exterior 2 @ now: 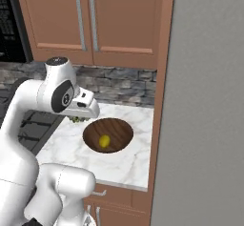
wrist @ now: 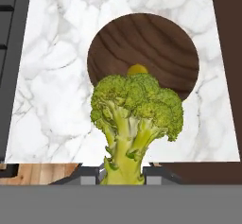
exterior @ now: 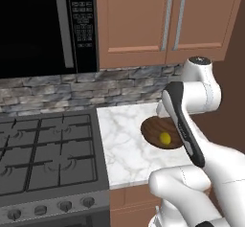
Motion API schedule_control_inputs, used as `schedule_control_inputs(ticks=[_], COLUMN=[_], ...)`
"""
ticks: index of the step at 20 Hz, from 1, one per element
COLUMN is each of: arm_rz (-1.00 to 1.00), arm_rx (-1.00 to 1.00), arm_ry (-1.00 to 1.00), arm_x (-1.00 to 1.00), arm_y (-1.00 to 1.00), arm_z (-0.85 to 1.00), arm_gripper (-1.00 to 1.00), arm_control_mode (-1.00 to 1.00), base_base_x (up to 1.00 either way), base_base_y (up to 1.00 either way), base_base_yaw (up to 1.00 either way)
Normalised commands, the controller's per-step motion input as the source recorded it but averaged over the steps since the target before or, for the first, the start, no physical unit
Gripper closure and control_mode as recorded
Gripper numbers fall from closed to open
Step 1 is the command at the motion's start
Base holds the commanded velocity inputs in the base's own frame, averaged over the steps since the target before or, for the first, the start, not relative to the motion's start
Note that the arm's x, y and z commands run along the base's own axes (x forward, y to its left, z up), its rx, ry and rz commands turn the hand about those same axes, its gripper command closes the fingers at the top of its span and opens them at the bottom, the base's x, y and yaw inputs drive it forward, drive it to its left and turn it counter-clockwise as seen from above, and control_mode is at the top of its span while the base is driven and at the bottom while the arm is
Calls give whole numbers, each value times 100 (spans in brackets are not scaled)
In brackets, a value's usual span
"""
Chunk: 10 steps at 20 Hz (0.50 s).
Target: Take the lemon, broccoli, and fish from the freezer and place them in the bowl on the counter.
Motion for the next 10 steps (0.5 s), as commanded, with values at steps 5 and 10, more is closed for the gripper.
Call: schedule_control_inputs(ticks=[5, 10], arm_rz=[0, 0], arm_rx=[0, 1], arm_ry=[0, 0], arm_x=[65, 41], arm_y=[-3, -15], arm_z=[-78, -61], arm_gripper=[100, 100], arm_control_mode=[-100, -100], base_base_x=[0, 0], base_base_y=[0, 0], base_base_yaw=[0, 0])
